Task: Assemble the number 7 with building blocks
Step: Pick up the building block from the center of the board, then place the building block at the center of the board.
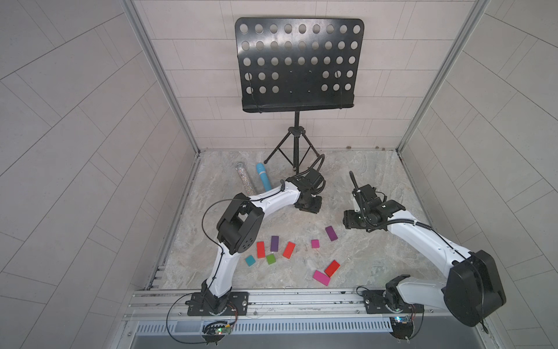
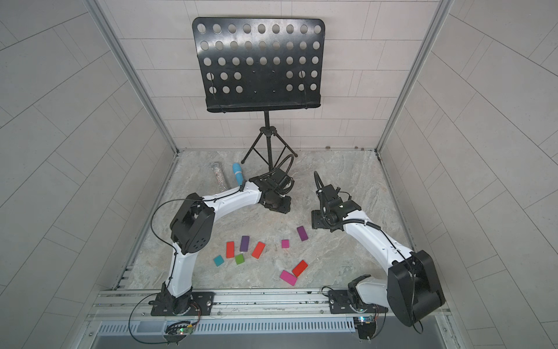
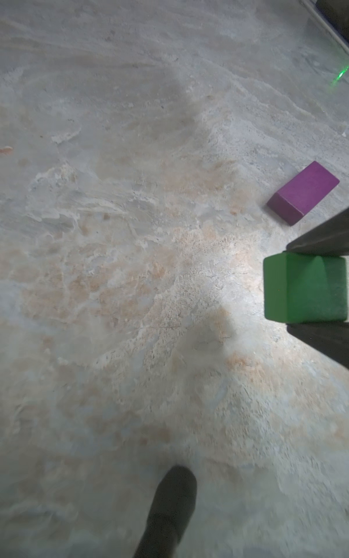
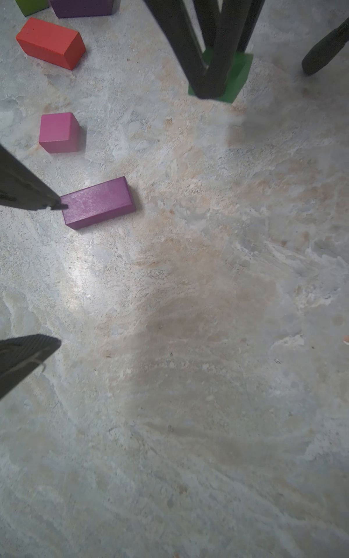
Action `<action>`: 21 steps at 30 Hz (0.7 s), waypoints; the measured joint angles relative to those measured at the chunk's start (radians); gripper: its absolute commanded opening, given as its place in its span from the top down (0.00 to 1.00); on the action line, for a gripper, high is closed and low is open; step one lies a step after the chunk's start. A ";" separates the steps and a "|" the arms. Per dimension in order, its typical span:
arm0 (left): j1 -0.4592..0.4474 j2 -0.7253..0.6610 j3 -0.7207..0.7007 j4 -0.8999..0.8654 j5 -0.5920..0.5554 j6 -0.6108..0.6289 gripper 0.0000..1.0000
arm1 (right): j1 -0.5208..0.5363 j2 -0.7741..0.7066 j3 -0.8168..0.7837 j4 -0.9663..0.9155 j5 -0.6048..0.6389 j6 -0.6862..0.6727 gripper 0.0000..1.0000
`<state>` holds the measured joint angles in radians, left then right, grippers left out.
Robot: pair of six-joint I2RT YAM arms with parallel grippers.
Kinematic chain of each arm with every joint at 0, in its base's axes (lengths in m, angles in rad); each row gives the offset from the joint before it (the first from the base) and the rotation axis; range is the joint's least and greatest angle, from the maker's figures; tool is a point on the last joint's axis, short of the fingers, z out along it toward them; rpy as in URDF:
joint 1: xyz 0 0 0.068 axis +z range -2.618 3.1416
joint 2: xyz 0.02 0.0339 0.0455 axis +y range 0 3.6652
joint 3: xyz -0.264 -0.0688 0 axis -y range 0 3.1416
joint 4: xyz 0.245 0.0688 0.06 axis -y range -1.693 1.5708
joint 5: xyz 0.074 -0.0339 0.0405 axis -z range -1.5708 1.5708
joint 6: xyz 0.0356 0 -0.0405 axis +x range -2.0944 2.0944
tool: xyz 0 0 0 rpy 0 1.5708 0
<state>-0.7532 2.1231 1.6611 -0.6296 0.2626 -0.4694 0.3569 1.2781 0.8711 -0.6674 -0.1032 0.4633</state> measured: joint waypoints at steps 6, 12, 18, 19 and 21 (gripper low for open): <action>0.000 0.071 0.007 -0.031 0.032 -0.085 0.68 | -0.006 0.019 0.006 -0.004 -0.002 -0.006 0.33; 0.000 0.073 0.018 -0.051 0.027 -0.126 0.67 | -0.006 0.027 0.002 -0.002 -0.036 -0.013 0.35; 0.000 0.077 0.025 -0.059 0.027 -0.152 0.55 | -0.003 0.026 -0.038 0.013 -0.072 -0.019 0.36; 0.000 0.077 0.027 -0.060 0.027 -0.158 0.54 | -0.003 0.025 -0.043 0.012 -0.074 -0.019 0.36; 0.000 0.077 0.034 -0.061 0.027 -0.166 0.51 | -0.003 0.024 -0.048 0.012 -0.076 -0.019 0.36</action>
<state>-0.7532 2.1998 1.6955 -0.6903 0.2893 -0.6353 0.3538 1.3018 0.8230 -0.6552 -0.1795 0.4446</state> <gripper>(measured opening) 0.465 0.637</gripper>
